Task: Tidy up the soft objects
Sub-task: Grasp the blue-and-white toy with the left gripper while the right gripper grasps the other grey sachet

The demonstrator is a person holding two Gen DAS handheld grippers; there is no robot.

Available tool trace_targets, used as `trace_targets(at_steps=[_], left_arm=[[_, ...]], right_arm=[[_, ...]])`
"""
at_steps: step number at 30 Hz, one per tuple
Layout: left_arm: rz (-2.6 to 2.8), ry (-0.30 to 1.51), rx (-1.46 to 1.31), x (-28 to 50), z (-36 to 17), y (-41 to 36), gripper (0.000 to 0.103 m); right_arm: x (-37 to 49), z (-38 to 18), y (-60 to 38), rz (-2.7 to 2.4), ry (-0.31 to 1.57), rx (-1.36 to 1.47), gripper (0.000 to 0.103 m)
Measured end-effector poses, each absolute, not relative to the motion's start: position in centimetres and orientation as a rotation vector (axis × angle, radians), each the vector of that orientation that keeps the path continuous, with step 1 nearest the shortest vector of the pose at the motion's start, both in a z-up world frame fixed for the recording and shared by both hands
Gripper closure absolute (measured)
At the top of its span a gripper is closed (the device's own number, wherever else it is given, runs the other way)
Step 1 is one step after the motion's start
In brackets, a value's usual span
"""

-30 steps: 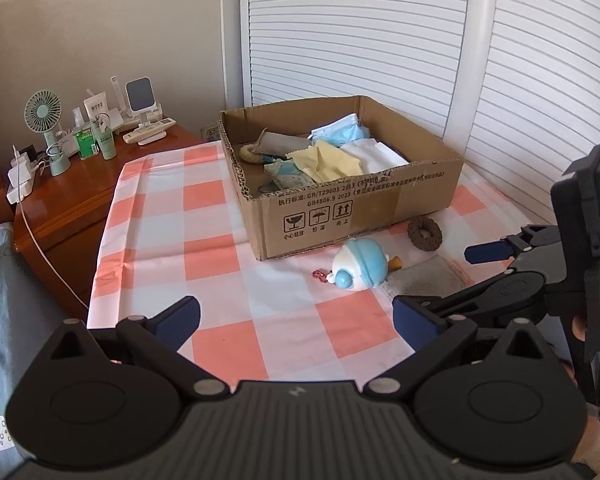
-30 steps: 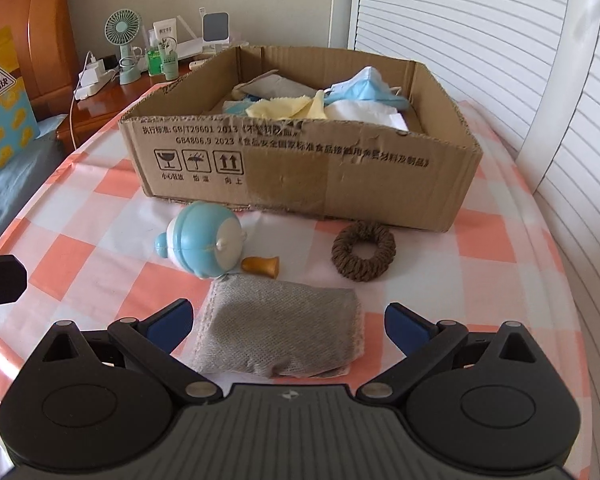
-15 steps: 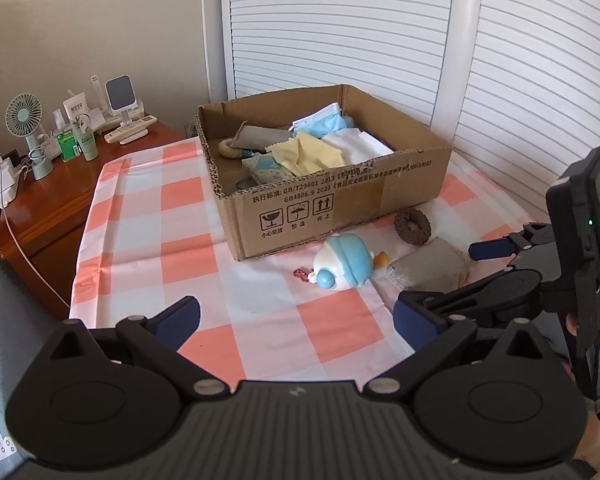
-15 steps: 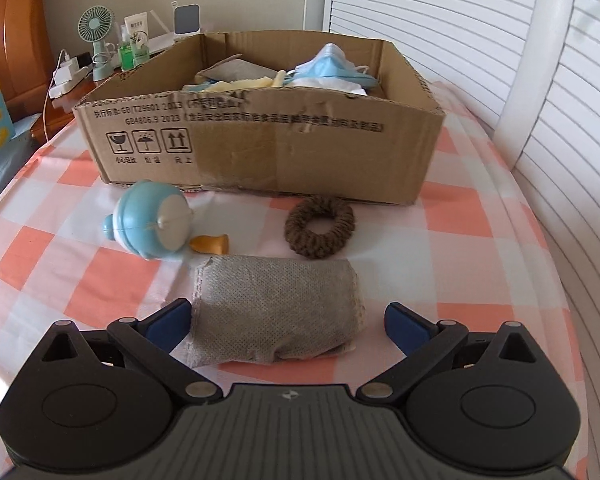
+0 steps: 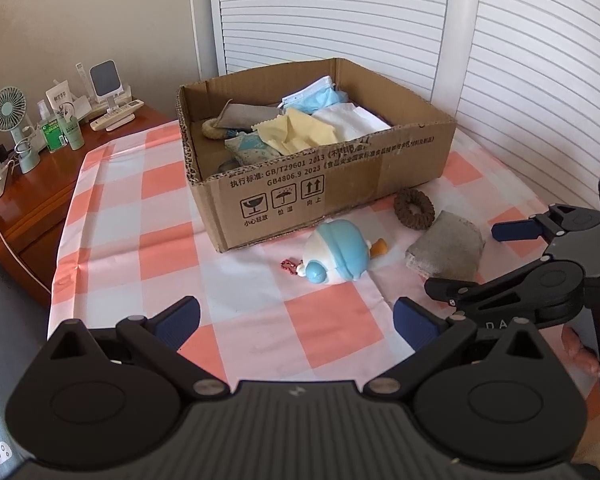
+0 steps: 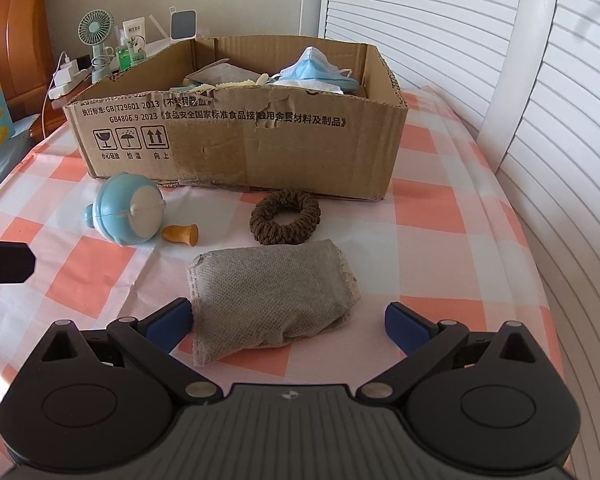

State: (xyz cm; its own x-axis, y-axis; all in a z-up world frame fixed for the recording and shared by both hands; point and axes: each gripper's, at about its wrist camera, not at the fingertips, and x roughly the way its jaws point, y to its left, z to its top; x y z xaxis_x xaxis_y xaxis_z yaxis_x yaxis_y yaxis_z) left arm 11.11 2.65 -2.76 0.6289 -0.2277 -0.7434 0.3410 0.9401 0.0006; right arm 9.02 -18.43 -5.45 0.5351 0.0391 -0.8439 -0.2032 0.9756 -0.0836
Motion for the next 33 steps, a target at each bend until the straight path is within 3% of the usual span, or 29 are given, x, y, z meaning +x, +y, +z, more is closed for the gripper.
trace_targets(at_steps=[19,28,33], left_arm=[[-0.37,0.853,0.128,15.4,-5.1,-0.9,0.005],[-0.394,0.854,0.09,16.1,-5.6,-0.7,0.029],[-0.387,0.868,0.072,16.6,-5.9,-0.8,0.051]], right_arm=[[8.4,-5.3,-18.9,0.212,0.974,-0.198,0.0],[8.4,-5.3,-18.9,0.213,0.973,-0.198,0.0],[8.4,-5.4,-18.9,0.213,0.973,-0.198,0.0]])
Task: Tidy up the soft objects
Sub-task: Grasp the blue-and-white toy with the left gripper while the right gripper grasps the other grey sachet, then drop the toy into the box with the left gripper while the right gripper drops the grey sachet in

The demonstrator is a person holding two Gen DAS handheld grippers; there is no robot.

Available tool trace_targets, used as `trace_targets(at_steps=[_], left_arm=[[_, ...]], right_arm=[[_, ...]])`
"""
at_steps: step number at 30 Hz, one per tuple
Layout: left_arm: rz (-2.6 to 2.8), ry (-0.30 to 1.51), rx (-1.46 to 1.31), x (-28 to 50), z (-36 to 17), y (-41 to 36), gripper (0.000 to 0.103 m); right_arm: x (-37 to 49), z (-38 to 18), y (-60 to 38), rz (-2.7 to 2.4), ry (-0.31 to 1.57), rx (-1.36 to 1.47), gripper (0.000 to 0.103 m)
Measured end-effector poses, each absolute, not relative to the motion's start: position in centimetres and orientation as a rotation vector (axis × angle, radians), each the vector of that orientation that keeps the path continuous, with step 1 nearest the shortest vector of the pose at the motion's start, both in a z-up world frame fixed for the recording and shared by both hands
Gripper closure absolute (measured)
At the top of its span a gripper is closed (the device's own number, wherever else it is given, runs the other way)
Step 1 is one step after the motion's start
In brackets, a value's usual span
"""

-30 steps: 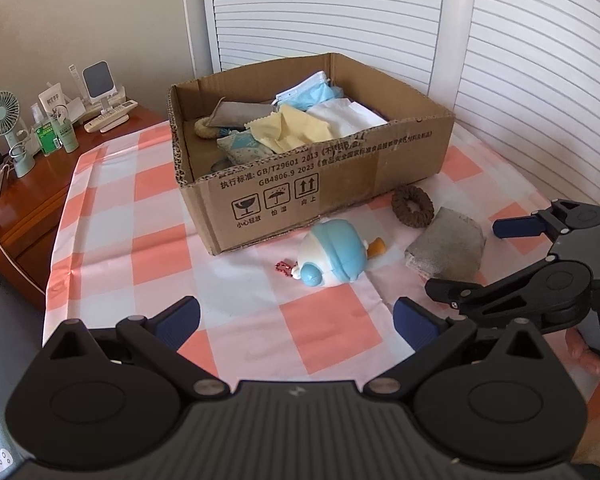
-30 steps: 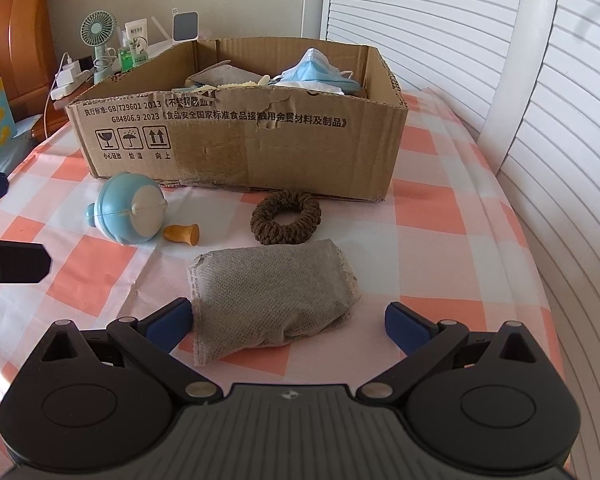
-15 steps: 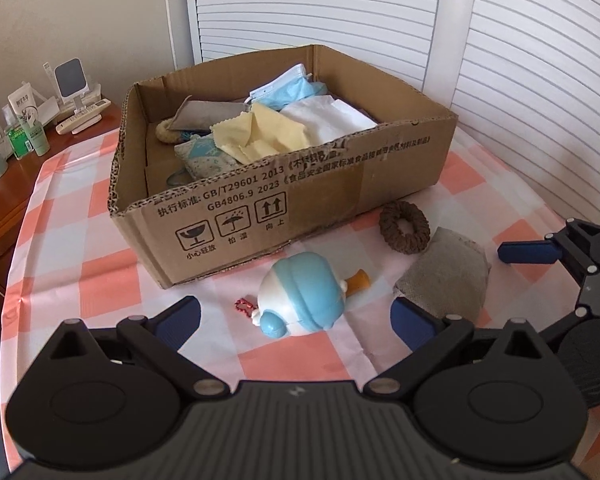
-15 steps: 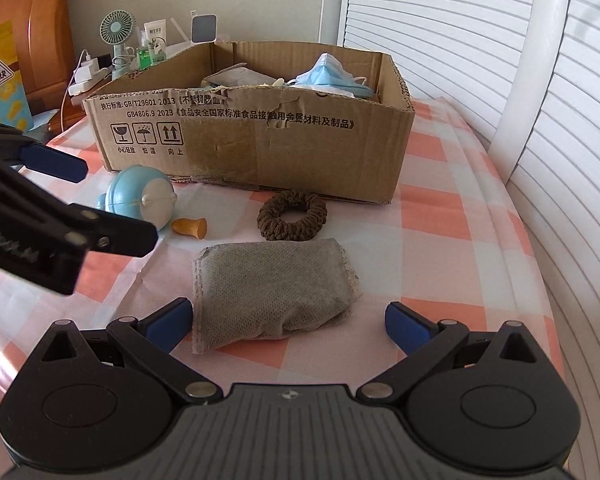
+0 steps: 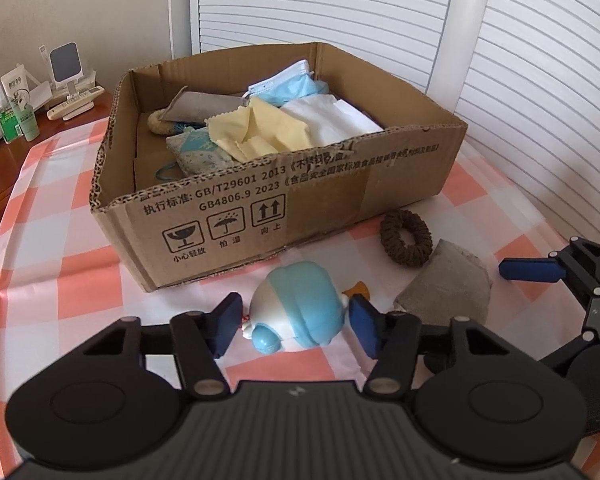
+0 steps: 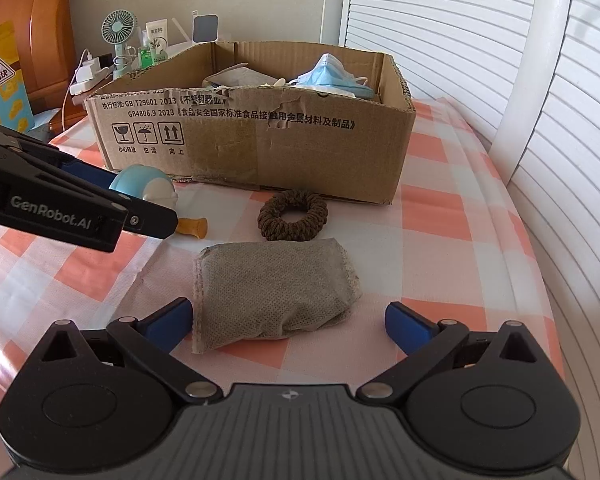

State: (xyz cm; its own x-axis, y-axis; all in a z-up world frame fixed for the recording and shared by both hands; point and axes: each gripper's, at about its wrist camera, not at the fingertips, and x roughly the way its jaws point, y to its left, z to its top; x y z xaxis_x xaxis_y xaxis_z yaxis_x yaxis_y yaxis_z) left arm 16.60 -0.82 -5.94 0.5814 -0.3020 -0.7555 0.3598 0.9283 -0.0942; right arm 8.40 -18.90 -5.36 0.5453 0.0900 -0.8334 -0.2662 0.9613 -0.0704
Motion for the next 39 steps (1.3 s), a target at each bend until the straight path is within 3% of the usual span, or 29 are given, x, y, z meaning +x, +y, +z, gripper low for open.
trace_targets(at_steps=[25,29,39], left_arm=[[-0.382,0.883,0.05,14.6,-5.1,0.9,0.055],[-0.382,0.883,0.049,14.6,-5.1,0.9,0.055],[-0.382,0.886,0.037,14.9,-5.2,1.3,0.055]], right_arm=[[10.1,-5.7,-17.8,0.335,0.975,-0.225,0.0],[9.7,-5.3,-17.6,0.34,0.969,-0.222,0.016],[9.2,-4.3,-17.5,0.319,0.971,-0.214,0.038]])
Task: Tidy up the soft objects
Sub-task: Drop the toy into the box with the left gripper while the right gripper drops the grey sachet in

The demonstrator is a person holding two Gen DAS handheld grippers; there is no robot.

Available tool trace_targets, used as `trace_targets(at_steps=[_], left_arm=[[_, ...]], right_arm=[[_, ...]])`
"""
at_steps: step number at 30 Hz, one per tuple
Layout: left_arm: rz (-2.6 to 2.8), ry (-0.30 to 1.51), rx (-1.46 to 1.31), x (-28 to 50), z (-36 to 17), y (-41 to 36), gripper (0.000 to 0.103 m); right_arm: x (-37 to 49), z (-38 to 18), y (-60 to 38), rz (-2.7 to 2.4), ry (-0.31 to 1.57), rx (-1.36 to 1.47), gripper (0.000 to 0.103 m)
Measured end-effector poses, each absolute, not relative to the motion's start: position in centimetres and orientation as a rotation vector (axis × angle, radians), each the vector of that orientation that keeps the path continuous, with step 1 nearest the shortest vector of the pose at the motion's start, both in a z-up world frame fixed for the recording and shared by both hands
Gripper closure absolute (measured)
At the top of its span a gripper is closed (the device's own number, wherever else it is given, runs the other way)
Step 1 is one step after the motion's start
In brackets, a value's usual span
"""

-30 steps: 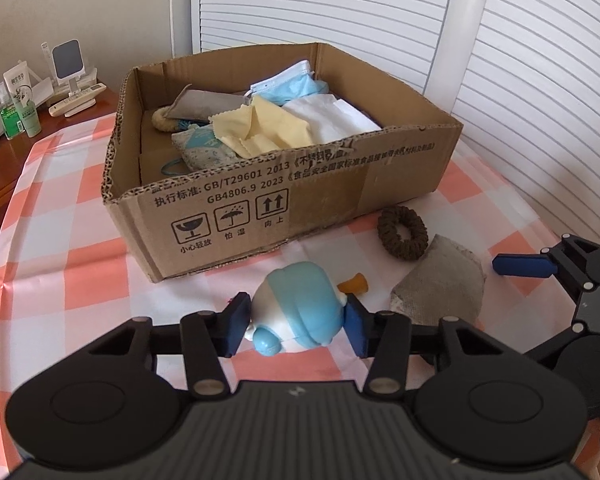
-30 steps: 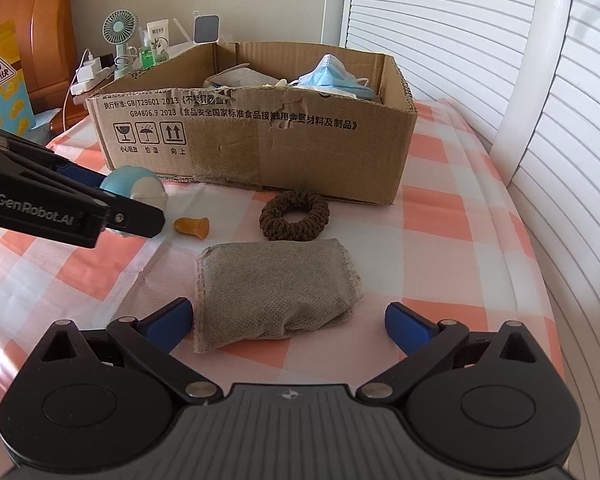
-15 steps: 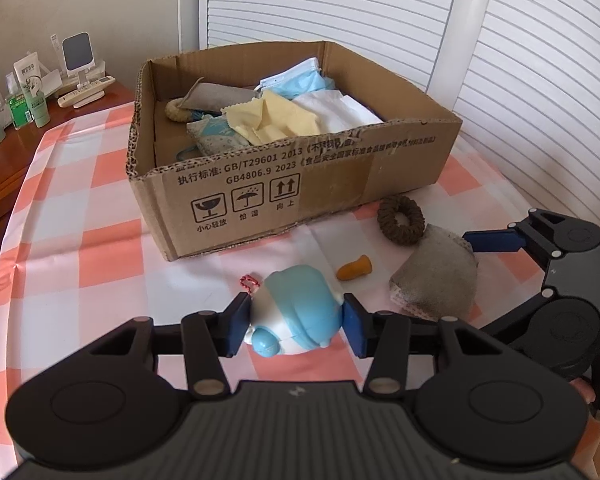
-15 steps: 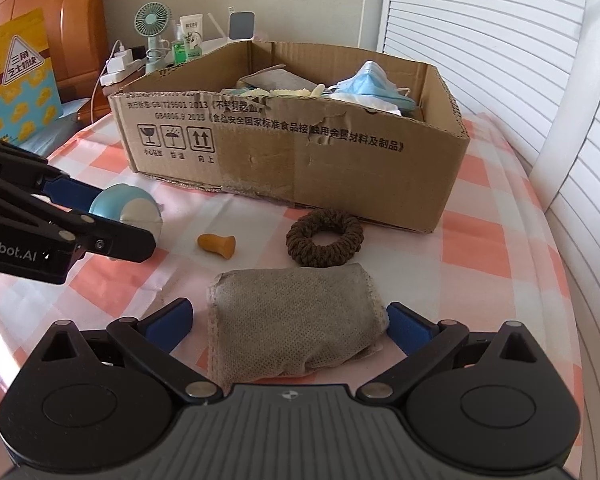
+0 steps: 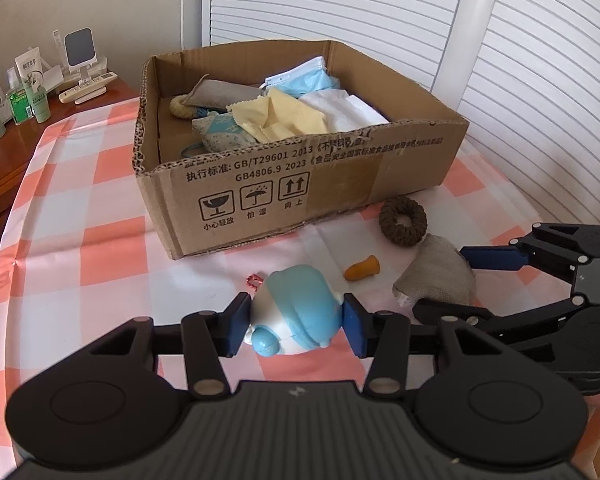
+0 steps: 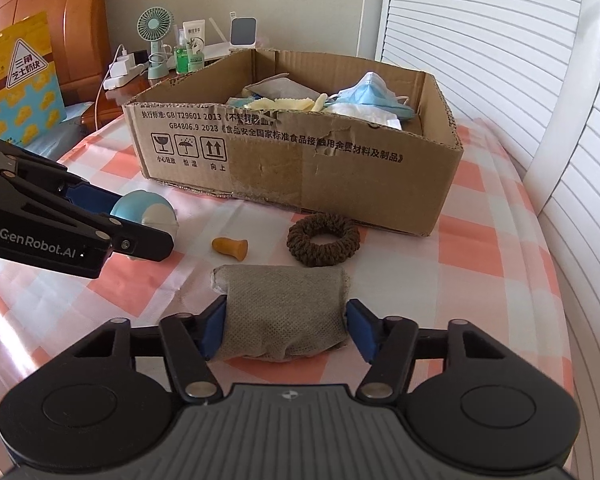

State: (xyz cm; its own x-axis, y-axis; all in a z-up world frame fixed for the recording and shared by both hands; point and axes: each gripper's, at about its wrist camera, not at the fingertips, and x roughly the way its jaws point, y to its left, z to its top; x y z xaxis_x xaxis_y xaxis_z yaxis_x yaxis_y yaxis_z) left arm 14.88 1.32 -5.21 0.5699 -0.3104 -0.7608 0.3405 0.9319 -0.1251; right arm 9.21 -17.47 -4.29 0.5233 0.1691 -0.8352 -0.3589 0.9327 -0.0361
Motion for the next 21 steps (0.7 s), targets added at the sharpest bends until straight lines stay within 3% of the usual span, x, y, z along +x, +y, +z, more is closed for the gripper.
trace_targets(at_steps=[5,13,16,21], left_arm=[[-0.394,0.876,0.045,14.6,-4.8,1.4,0.055],[-0.43,0.87,0.079,13.9,-4.1,1.5,0.055],[-0.445,0.884,0.1,13.7,-4.4,1.3,0.055],[-0.444,0.896,0.094,13.6,-4.8,1.3,0.055]], right_arm=[[9.0,-3.6,-17.9,0.321,0.978,-0.186,0.047],[7.9,-2.8,-17.9,0.336,0.984,-0.197,0.048],[7.6,-2.9,-17.8,0.345,1.002,-0.215,0.047],[7.6,-3.4,-17.9,0.338,1.009,-0.211,0.034]])
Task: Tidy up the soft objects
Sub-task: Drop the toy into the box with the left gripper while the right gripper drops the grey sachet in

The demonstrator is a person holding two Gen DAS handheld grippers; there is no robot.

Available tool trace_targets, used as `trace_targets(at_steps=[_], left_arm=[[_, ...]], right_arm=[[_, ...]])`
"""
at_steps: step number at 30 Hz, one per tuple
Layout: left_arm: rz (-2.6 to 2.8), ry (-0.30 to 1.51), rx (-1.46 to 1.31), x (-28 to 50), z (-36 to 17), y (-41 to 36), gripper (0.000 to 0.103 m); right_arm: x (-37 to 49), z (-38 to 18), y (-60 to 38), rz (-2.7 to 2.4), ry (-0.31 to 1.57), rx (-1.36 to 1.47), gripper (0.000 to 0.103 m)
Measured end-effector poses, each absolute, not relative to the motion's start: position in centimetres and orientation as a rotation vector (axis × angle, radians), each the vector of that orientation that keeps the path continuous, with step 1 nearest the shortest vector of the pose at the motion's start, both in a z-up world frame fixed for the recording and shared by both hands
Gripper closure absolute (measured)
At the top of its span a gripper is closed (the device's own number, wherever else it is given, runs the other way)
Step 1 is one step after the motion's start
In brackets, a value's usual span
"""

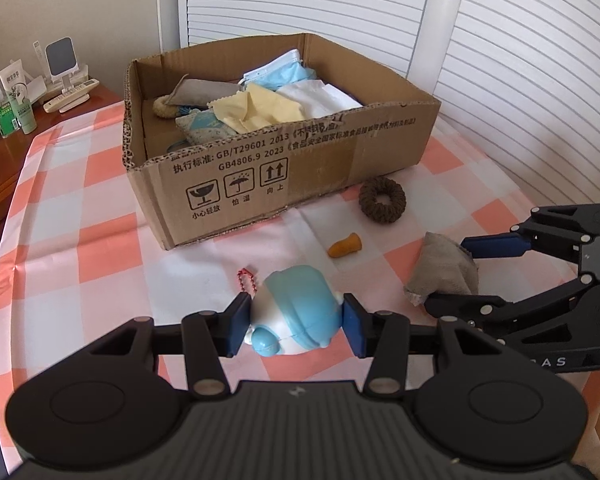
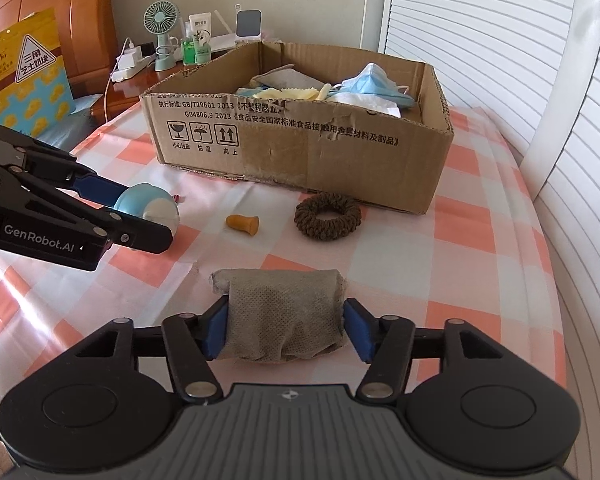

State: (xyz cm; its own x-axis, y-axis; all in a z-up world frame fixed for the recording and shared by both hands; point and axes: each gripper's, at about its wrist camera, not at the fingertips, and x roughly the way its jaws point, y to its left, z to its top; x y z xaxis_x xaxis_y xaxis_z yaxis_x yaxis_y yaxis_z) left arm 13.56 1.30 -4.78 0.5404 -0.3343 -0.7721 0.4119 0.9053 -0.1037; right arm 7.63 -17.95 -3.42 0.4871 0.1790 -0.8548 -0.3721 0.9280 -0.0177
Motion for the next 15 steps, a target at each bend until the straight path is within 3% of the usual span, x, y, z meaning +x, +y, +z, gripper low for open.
trace_targets(at_steps=[2,6,8,11,15], left_arm=[[-0.447,0.893,0.096,13.5,-4.7,1.3,0.055],[-0.452,0.893,0.101,13.6,-4.5,1.3,0.055],[-0.457,0.895,0.106,13.5,-4.4,1.3,0.055],[-0.469,0.9,0.114,13.4,-4.1,1.4,0.056],[-0.489,0.881,0.138,12.9,-2.8,1.7,0.056]], right_arm=[[7.8,-3.7,-17.9,0.34,1.009,-0.213,0.026],[7.9,-4.3,-17.8,0.342,1.005,-0.219,0.026],[7.7,-4.1,-17.6,0.344,0.995,-0.226,0.041],[7.5,-3.4,-17.5,0.336,0.974,-0.244,0.051],[7.3,-2.4,-17.9,0.328,0.956,-0.229,0.053]])
